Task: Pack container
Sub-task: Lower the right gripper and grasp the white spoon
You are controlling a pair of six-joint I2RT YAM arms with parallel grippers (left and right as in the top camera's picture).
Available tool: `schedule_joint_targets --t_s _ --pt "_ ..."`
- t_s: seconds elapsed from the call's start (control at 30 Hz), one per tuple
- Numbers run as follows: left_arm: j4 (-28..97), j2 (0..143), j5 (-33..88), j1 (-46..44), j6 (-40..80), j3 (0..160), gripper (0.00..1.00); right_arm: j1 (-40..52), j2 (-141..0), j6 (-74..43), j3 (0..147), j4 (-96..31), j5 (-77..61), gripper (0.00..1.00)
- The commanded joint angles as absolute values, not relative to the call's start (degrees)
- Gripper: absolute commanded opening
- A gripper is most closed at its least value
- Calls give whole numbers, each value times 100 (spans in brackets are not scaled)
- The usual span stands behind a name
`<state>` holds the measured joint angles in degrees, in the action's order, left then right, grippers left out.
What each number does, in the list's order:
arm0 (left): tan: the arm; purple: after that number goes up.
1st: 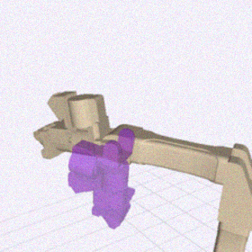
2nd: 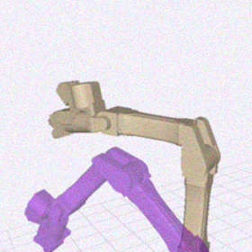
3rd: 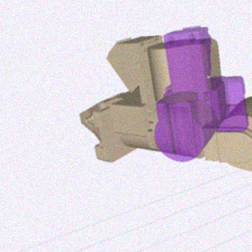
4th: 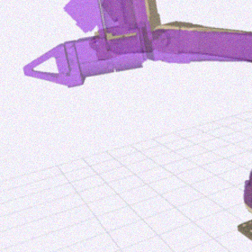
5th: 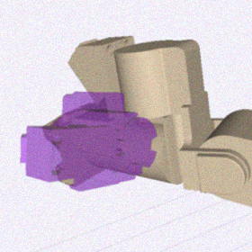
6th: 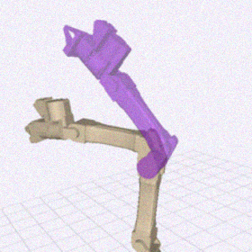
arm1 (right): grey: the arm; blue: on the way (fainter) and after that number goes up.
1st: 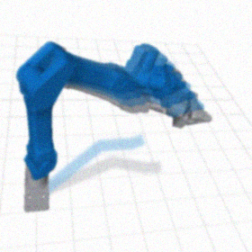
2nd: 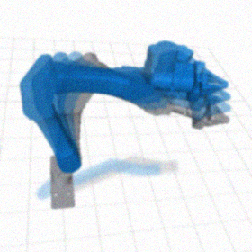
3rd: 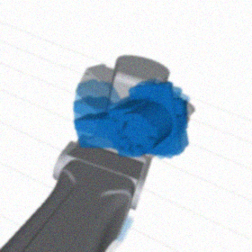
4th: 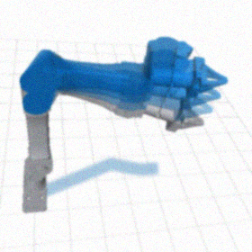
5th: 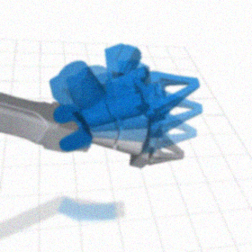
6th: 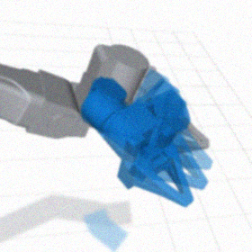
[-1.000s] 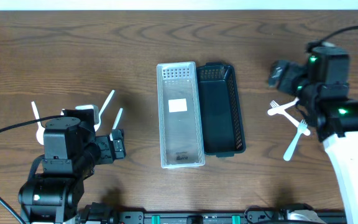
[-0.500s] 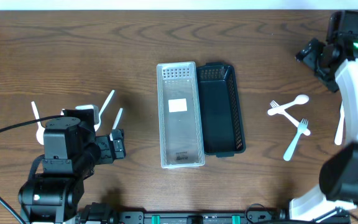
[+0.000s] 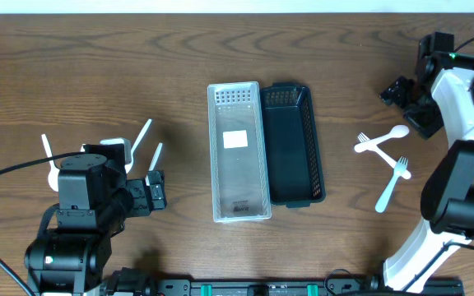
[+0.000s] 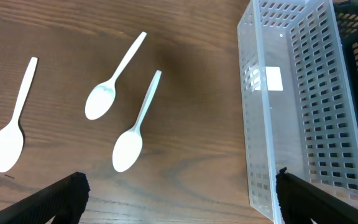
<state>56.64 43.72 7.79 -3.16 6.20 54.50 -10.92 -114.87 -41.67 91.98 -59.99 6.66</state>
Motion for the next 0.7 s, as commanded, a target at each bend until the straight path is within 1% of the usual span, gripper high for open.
schedule_joint_targets --t_s 0.0,0.3,0.67 --pt "5675 4379 836 -318 650 5535 98 -1118 -11723 -4261 9297 -6001 593 99" --pt "5675 4379 836 -318 650 5535 98 -1118 -12256 -4261 9297 -5979 484 99" --pt "5675 4379 836 -318 650 5535 98 -1118 -12586 -4259 9288 -5961 443 99"
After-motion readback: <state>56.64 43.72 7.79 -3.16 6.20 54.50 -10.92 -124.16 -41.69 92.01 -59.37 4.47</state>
